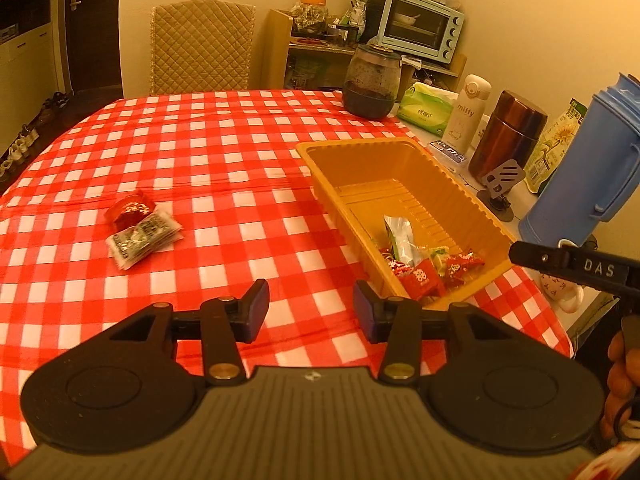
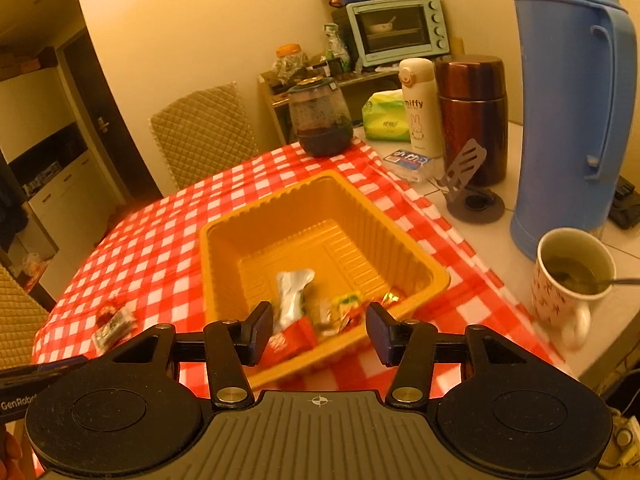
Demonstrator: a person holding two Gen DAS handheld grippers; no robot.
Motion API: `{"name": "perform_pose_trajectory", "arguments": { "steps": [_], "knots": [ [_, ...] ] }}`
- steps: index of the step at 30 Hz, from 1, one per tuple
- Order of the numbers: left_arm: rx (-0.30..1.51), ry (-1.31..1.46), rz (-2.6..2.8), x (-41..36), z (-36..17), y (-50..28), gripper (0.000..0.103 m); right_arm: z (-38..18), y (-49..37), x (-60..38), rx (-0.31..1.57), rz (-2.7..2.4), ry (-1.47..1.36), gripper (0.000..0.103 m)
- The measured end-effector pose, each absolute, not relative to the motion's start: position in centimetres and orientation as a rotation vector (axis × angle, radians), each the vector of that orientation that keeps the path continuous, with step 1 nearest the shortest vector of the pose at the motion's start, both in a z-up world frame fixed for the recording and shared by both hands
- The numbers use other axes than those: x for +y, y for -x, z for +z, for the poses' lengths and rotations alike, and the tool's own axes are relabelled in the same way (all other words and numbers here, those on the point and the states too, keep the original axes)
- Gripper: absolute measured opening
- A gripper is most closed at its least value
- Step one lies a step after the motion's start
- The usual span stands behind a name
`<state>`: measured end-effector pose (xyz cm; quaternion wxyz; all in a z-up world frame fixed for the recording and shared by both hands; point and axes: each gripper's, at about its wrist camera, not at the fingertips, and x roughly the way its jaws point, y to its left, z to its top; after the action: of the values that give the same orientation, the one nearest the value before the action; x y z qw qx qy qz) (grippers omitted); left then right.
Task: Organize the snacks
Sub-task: 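Open the right gripper and lift both tools from the tray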
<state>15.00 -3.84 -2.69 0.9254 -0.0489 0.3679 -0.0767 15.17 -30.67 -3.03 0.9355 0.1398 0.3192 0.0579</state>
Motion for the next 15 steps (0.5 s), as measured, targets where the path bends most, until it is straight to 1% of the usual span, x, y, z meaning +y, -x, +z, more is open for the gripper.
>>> {"name": "perform_pose_trajectory", "arguments": {
  "steps": [6, 10, 15],
  "knots": [
    [0.726, 0.11, -0.138, -2.7, -1.3, -12.7, 0.044, -2.0, -12.8, -28.7, 0.645, 0.146, -0.255, 0.055],
    [0.705, 0.118, -0.12, -1.6, -0.6, -11.3, 0.048, -1.1, -11.7, -27.5, 0.631, 0.169, -0.232, 0.058],
    [0.688, 0.134, -0.088, -0.1, 0.1, -9.9, 0.05, -0.6, -10.8, -26.1, 0.626, 0.199, -0.219, 0.06]
  ]
}}
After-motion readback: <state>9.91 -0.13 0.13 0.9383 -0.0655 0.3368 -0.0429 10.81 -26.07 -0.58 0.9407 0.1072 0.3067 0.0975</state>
